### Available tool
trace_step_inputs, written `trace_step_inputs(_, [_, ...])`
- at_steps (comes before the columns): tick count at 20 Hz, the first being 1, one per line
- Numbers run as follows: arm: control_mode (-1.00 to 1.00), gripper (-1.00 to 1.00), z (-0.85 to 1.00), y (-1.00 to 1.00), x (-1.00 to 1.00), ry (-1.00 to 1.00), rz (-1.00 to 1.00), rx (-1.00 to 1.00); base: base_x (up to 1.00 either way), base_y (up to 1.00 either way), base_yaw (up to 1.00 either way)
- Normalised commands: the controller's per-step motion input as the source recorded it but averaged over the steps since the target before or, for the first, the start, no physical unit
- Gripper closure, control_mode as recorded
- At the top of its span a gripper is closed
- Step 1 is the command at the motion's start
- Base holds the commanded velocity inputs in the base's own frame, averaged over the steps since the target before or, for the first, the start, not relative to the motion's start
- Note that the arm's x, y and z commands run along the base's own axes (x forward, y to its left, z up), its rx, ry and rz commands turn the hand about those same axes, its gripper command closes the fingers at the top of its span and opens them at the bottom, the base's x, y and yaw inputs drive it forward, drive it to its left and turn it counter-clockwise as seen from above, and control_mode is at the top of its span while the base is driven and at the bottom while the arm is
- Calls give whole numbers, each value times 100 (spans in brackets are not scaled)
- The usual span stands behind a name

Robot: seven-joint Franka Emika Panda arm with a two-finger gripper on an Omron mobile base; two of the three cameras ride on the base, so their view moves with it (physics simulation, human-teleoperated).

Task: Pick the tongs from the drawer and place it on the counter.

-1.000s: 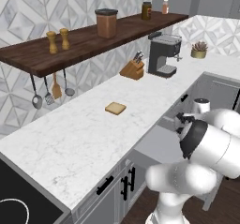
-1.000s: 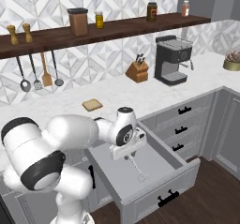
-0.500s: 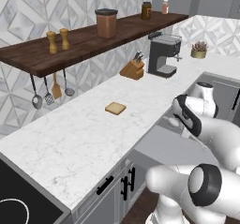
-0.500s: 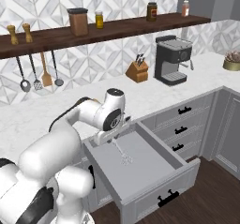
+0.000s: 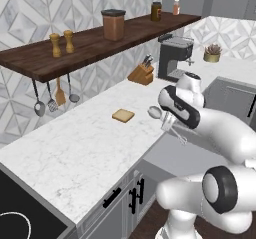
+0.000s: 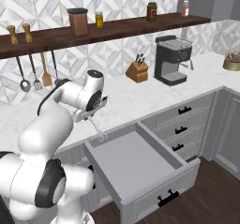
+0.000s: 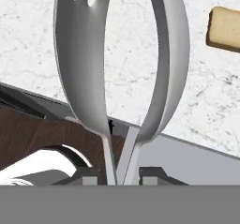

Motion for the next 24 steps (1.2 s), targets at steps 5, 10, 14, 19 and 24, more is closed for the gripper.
trace_step_inputs(5, [-100, 100, -17, 100, 67, 0, 0, 11, 0, 0, 0])
trace_step_inputs(10, [-100, 100, -16, 100, 37, 0, -2, 1, 0, 0, 0])
trace_step_inputs(14, [-100, 100, -54, 86, 18, -2, -1, -3, 0, 0, 0])
trace_step_inputs(19, [-100, 100, -71, 46, 6, -12, 0, -2, 0, 0, 0])
trace_step_inputs(24, [-100, -100, -58, 37, 25, -12, 0, 0, 0, 0, 0])
